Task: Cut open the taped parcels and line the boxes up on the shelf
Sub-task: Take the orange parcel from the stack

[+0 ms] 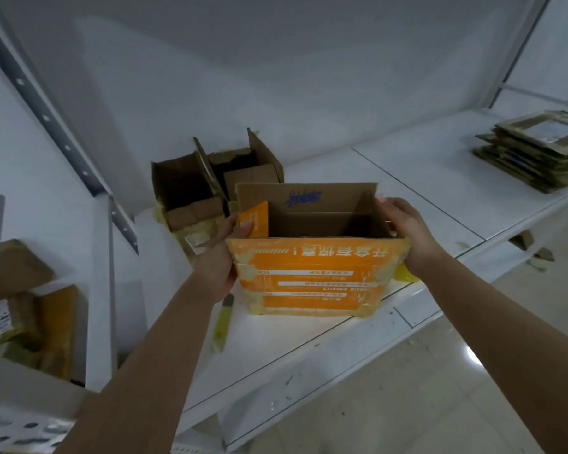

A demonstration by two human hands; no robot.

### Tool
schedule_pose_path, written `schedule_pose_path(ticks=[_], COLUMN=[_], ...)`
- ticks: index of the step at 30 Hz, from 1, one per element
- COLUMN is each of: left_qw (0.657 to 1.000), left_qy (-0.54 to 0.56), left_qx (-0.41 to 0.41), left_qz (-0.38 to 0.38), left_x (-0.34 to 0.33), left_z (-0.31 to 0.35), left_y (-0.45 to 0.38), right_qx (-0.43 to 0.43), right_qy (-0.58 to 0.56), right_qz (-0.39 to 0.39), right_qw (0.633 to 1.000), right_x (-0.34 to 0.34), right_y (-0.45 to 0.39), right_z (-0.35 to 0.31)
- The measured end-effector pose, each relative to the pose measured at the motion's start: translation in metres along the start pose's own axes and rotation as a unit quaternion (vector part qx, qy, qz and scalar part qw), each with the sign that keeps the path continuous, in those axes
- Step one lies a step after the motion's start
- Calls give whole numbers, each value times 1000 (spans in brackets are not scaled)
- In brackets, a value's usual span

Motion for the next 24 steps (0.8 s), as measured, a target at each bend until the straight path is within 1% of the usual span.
schedule_pose_path(ticks=[3, 5, 8, 12, 17, 19, 22, 24], left_qw=[1000, 999, 998, 996, 992, 990, 992, 993], left_qy=[15, 30, 46, 37, 43, 46, 30, -13], left_qx=[-5, -9, -36, -72, -108, -120, -117, -121], left_qz=[-8, -17, -34, -46, -50, -49, -27, -7], left_x=[-4, -5, -9, -13, -14, -13, -10, -5], left_z=[0, 0, 3, 10, 16, 17, 18, 21], left_y=[5, 9, 16, 20, 25, 26, 29, 30], right_qx=[-14, -24, 14, 69, 83, 92, 75, 61], right_qy=[-71, -90, -85, -66, -40, -40, -97, -125], right_qz=[-45, -75, -101, -121, -94, -72, -51, -49], right_qw=[996, 993, 991, 988, 991, 992, 991, 989], right_x=[-12, -17, -17, -17, -12, -12, -12, -11], right_y=[2, 5, 6, 7, 12, 12, 6, 2], right_z=[5, 7, 2, -6, -7, -7, -1, 2])
Point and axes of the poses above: each hand's wrist, its own y-axis away from the middle knuckle, its own x-axis out of the back of the hand, z = x × y, the point moved 7 cm from there along -y, towards the middle knuckle, and after that the axes turned 3 degrees about z, right-handed, at the moved point
